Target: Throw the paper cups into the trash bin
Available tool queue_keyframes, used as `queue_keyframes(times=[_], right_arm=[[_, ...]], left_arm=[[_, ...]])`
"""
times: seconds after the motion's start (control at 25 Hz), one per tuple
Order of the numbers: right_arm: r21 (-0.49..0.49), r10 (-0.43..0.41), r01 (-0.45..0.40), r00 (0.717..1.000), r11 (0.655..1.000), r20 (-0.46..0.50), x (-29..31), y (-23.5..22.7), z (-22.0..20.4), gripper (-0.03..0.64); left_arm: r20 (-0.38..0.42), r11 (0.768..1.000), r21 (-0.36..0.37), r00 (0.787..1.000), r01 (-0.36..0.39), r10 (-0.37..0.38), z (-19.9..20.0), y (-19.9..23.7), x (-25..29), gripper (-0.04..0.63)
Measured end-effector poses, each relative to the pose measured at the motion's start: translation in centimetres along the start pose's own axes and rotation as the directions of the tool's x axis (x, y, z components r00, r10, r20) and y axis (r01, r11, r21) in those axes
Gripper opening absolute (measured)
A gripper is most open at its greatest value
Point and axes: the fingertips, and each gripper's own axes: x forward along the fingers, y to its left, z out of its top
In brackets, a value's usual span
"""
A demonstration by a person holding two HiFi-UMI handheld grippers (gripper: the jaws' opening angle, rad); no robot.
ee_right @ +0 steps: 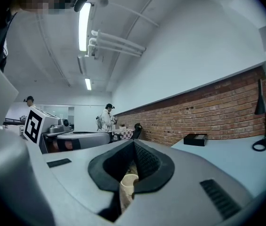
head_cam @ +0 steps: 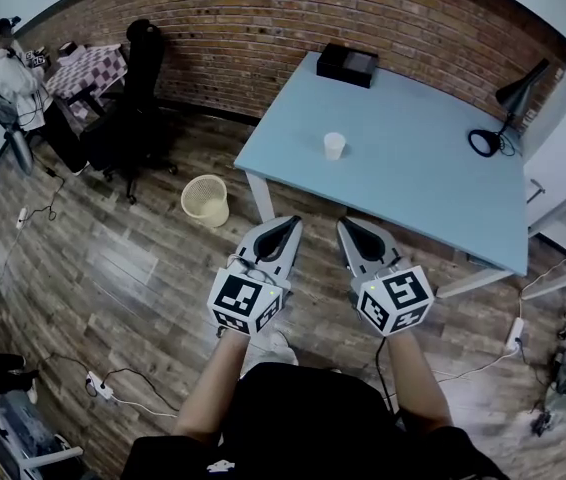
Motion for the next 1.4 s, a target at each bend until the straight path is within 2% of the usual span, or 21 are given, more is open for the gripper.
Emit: queue_keyframes(times=[0.8,1.16,1.4], right_arm=[[0.001,-0.104,0.105,0.993,0.995,-0.058,9.5,1.5,-1.2,0.003],[-0.001,-0.138,0.139,0.985,0.99,-0.101,10.5,0.2,-2.0,0.003],[0.032,-0.163,0.166,0.984,0.986,-0.078,11.3,-2.3,-1.6,0.003]], left_arm=[[0.034,0.997,-0.054,0.998,0.06,-0.058,-0.7,10.2,-1.0,0.0],[0.025,0.992,-0.097,0.997,0.078,-0.076,-1.9,11.4,-0.2,0.002],[0.001,0.992,-0.098,0.997,0.081,-0.082,-2.7,11.9,1.5,0.002]])
